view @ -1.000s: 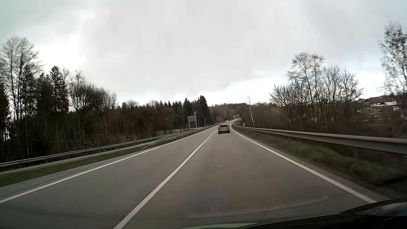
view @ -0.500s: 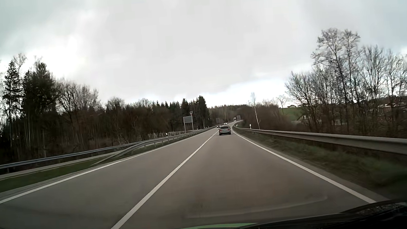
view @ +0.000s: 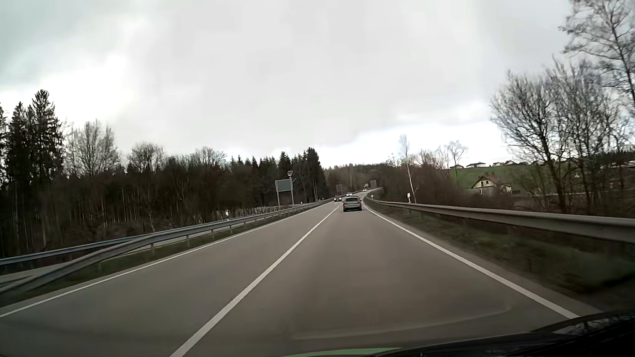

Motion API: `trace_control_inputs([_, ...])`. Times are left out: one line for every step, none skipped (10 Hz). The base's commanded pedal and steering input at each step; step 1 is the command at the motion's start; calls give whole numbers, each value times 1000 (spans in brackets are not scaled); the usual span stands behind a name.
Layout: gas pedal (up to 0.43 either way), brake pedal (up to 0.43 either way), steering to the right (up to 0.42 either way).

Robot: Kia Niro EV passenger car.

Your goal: Follow the waypoints while adhering to traffic rules and regulations

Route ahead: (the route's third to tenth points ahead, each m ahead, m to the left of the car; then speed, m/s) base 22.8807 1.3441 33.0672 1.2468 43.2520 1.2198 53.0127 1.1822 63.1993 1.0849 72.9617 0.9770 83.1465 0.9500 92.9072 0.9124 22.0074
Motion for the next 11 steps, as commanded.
trace_control_inputs([118, 0, -3])
trace_control_inputs([118, 0, -3])
trace_control_inputs([118, 0, -3])
trace_control_inputs([118, 0, -2])
trace_control_inputs([118, 0, -2])
trace_control_inputs([118, 0, -2])
trace_control_inputs([118, 0, -2])
trace_control_inputs([118, 0, -1])
trace_control_inputs([118, 0, -1])
trace_control_inputs([118, 0, -1])
trace_control_inputs([118, 0, -1])
